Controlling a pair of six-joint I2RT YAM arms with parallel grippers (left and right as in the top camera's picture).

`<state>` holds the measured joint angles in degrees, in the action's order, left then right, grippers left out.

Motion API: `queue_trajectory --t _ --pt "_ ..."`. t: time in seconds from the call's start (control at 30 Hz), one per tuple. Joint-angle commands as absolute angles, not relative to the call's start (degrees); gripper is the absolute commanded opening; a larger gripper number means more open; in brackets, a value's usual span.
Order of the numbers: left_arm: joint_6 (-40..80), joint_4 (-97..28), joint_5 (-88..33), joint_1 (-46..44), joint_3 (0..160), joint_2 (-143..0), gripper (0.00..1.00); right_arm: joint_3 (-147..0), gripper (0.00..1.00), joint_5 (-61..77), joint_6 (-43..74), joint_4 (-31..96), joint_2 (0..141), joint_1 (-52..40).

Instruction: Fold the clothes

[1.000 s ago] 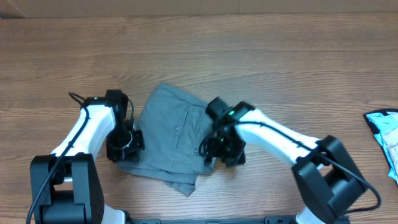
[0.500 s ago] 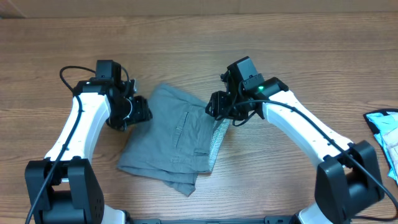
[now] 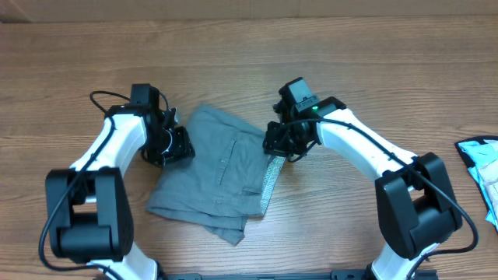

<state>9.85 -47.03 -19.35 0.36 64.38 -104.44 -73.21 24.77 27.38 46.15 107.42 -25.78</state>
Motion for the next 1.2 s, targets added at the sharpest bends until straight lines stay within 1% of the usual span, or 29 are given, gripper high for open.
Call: queue_trajectory --t 0.0,0.1,0.2,0.3,0.33,0.4,0.47,0.53,0.6,0.7,0.83,0.9,0.97,1.07,1.1,1.13,1.17 --pt "8.64 -46.89 -20.38 -0.03 63.9 -108.25 0.31 -75.59 0.04 21.87 25.04 47.83 106.85 -21.65" --pt "7.79 -46.39 -20.36 -0.03 63.9 -111.11 0.2 -76.01 0.04 21.93 23.68 48.05 106.85 -18.33" --pt "7.7 -45.76 -20.38 -0.03 63.9 -113.65 0.15 -75.99 0.04 21.87 21.87 48.12 106.85 -16.1" --pt "7.68 -45.3 -20.56 -0.03 63.9 -115.92 0.06 -75.77 0.04 21.87 20.34 48.38 106.85 -15.31" --pt "7.68 -45.21 -20.69 -0.03 63.9 -116.18 0.05 -75.59 0.04 21.87 19.84 48.31 106.85 -15.31" --pt "7.64 -44.99 -20.93 -0.03 63.92 -116.29 0.04 -75.29 0.42 20.62 19.22 48.58 106.85 -15.4" --pt "6.9 -45.21 -23.33 0.08 64.25 -115.77 0.05 -75.31 0.43 19.66 19.25 49.6 106.85 -15.4" --pt "5.52 -46.5 -26.83 0.14 65.19 -114.78 0.08 -75.46 0.47 20.23 19.2 50.98 106.85 -14.98" --pt "5.52 -47.53 -29.28 0.12 66.06 -113.38 0.11 -75.46 0.47 22.31 18.7 53.41 106.83 -14.63" --pt "4.84 -48.66 -33.28 -0.03 67.05 -110.65 0.18 -75.44 0.47 28.49 13.98 58.28 106.85 -14.68" --pt "4.67 -48.75 -35.62 -0.03 67.24 -107.37 0.31 -74.98 0.47 31.66 11.7 62.59 106.85 -16.58" --pt "4.64 -48.14 -35.59 -0.03 67.24 -106.67 0.36 -73.73 0.48 31.66 11.79 61.34 106.85 -18.33" --pt "4.67 -47.53 -35.62 -0.03 67.24 -106.72 0.38 -71.64 0.48 31.64 12.82 58.06 106.85 -20.23" --pt "4.67 -47.29 -36.14 -0.03 67.24 -106.8 0.39 -67.29 0.47 31.55 17.08 50.83 106.85 -23.35" --pt "4.62 -47.29 -37.15 -0.03 67.24 -106.8 0.39 -65.98 0.43 31.59 18.59 48.82 106.85 -24.23" --pt "4.38 -47.29 -37.89 -0.03 67.24 -106.8 0.39 -64.93 0.34 31.66 20.34 47.42 106.85 -24.93" --pt "3.86 -47.29 -38.59 -0.03 67.24 -106.8 0.39 -64.42 0.18 31.7 21.56 46.98 106.85 -25.39"
